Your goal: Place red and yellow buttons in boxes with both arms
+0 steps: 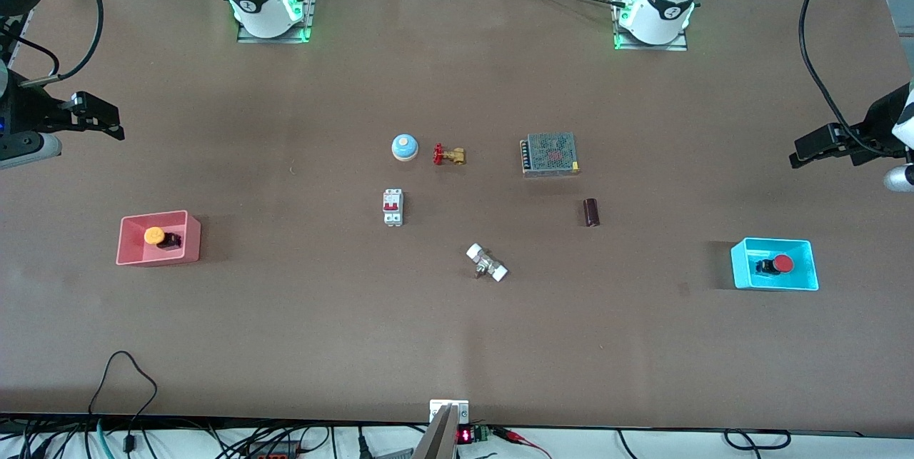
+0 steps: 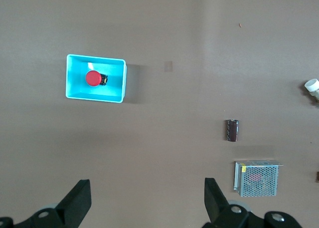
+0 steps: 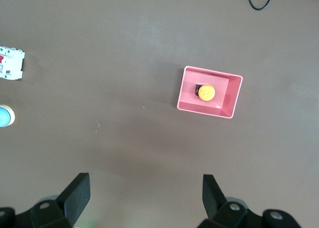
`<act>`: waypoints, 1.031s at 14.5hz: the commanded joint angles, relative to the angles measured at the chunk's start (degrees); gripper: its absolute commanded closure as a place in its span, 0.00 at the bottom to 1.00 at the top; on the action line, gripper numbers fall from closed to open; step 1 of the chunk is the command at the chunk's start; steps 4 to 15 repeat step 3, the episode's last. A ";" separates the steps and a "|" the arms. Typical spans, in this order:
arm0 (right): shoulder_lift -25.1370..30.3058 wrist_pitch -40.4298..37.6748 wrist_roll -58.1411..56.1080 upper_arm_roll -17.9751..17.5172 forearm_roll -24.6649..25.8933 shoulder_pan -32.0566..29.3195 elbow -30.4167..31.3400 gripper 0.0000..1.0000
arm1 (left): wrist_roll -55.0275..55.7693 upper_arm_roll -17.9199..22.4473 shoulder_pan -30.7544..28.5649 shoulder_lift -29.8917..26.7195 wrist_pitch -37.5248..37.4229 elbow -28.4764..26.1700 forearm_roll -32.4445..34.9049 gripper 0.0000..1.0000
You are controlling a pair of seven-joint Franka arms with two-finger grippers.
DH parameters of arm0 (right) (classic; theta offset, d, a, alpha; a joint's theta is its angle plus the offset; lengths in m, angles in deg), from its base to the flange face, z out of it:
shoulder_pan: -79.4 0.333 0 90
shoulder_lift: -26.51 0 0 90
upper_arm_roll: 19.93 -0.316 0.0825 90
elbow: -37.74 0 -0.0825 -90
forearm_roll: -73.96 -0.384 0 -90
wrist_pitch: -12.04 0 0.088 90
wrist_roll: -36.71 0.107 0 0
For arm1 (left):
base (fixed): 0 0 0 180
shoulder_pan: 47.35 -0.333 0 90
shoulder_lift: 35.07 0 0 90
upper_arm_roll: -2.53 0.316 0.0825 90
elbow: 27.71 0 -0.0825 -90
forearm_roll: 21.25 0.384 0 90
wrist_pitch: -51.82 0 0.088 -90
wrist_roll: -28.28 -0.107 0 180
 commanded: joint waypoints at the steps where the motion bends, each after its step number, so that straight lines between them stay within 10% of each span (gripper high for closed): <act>1: 0.81 -2.23 4.69 -0.12 -0.54 0.81 -0.09 0.00 | -0.10 -0.09 -0.13 -0.27 -0.76 0.12 -0.24 0.00; 15: 0.81 -2.15 5.69 -0.12 -0.45 1.61 -0.09 0.00 | -0.19 -0.09 -0.13 -0.27 -0.76 0.20 -0.24 0.00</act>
